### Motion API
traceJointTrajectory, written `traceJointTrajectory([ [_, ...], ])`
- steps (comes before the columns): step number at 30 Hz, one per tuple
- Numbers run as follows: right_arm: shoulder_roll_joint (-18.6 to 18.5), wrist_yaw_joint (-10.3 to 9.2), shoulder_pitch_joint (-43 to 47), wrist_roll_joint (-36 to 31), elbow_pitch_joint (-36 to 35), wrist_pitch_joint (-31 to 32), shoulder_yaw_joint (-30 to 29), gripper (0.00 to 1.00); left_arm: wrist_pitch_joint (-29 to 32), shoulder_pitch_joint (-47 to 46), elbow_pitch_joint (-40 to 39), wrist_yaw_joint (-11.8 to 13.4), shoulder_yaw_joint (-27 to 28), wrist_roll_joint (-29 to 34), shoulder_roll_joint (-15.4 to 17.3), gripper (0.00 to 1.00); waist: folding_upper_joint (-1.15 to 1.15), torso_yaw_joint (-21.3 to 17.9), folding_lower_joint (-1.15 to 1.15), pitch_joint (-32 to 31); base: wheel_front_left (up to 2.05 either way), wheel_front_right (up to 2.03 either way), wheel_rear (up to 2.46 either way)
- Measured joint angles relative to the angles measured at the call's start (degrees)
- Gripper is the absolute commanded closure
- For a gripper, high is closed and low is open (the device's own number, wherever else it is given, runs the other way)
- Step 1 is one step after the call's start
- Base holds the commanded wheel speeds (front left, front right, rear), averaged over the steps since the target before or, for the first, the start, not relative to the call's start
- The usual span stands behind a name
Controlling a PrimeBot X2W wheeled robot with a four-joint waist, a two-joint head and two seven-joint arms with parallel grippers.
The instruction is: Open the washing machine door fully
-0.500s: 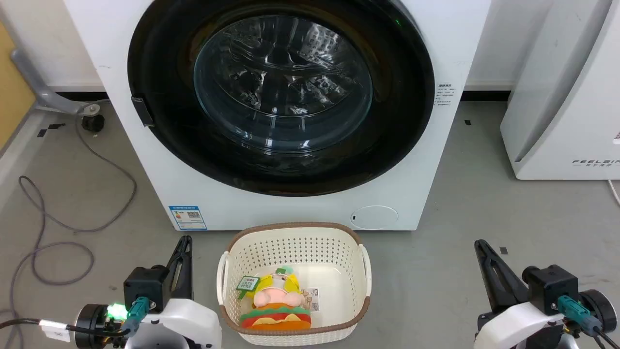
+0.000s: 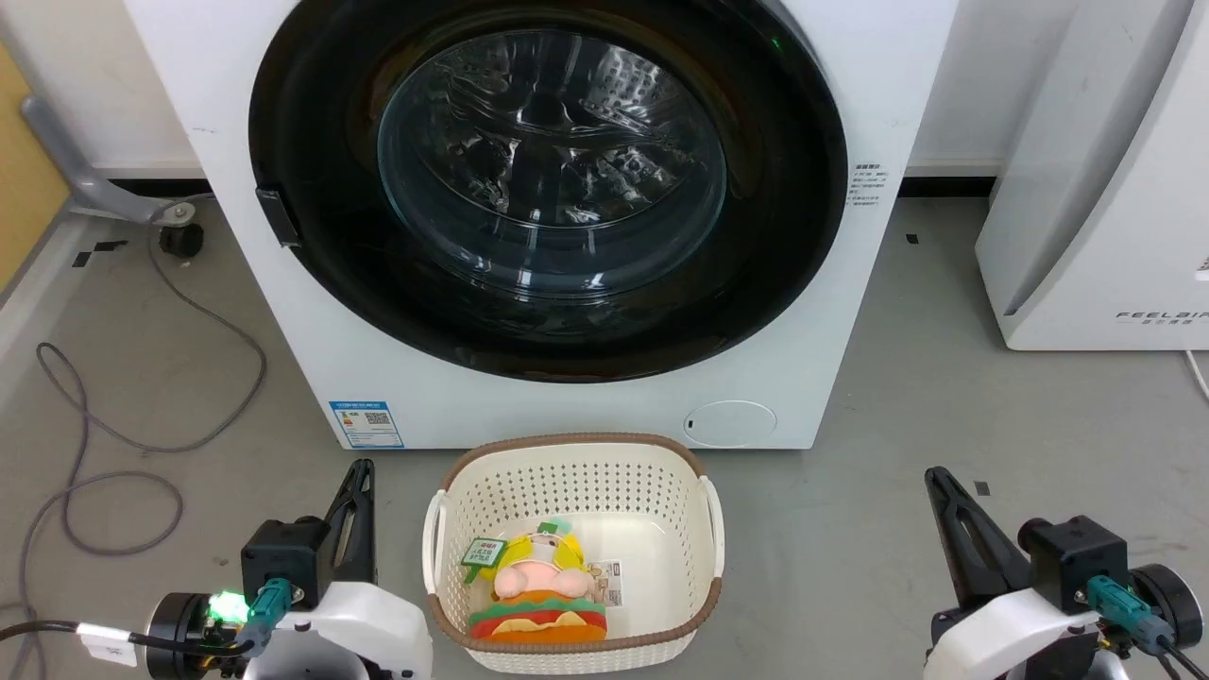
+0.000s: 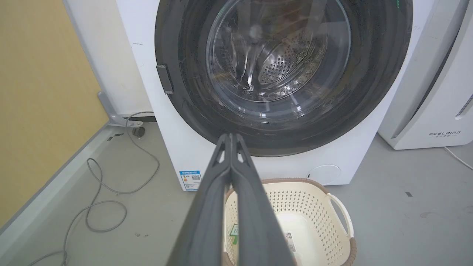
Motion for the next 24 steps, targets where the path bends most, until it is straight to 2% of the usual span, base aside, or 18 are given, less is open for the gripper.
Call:
traceJointTrajectory([
  [7,0.0,0.0,0.0,0.0,0.0,0.0,0.0,1.0,0.0,0.0,0.0,0.0,0.0,0.0,0.0,1.0,0.0,0.0,0.0,0.0,0.0,0.0,0.0],
  [8,0.0,0.0,0.0,0.0,0.0,0.0,0.0,0.0,0.0,0.0,0.0,0.0,0.0,0.0,0.0,0.0,0.0,0.0,0.0,0.0,0.0,0.0,0.0],
  [24,0.0,0.0,0.0,0.5,1.4,-1.1,-0.2,0.0,-1.1,0.0,1.5,0.1,-1.3,-0.5,0.0,0.0,0.0,-0.2,0.0,0.1,0.0,0.0,0.0],
])
